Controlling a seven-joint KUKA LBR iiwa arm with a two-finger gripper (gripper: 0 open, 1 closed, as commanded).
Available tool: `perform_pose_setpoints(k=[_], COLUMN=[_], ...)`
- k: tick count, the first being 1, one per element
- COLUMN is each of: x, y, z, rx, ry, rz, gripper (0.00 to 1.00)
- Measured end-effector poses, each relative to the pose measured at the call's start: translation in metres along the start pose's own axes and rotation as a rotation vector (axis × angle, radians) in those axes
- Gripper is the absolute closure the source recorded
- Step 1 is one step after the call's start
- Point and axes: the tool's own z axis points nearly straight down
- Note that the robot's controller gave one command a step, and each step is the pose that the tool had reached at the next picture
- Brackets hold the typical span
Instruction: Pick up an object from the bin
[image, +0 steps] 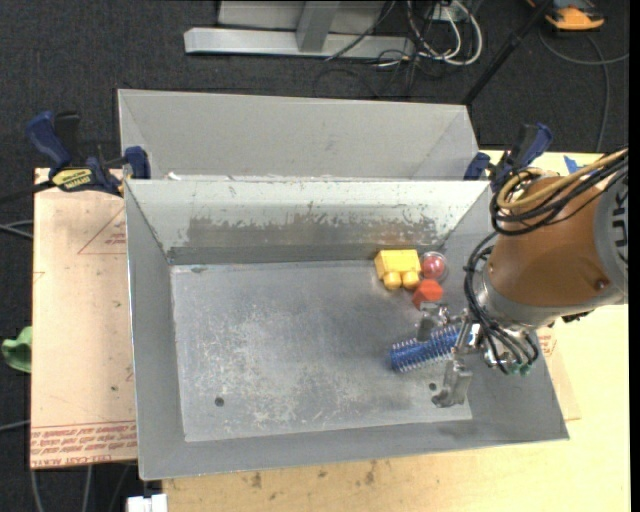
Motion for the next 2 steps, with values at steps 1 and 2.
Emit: perform_pose_setpoints(k=[1, 2], x=[-0.0507, -0.0514], y=[-0.024, -0.0233], z=[0.0928, 0.0912], rx=[0.002, 0.002], ry=[-0.007, -0.009], rz=[-0.457, -0.459], gripper=[0.0, 1.0])
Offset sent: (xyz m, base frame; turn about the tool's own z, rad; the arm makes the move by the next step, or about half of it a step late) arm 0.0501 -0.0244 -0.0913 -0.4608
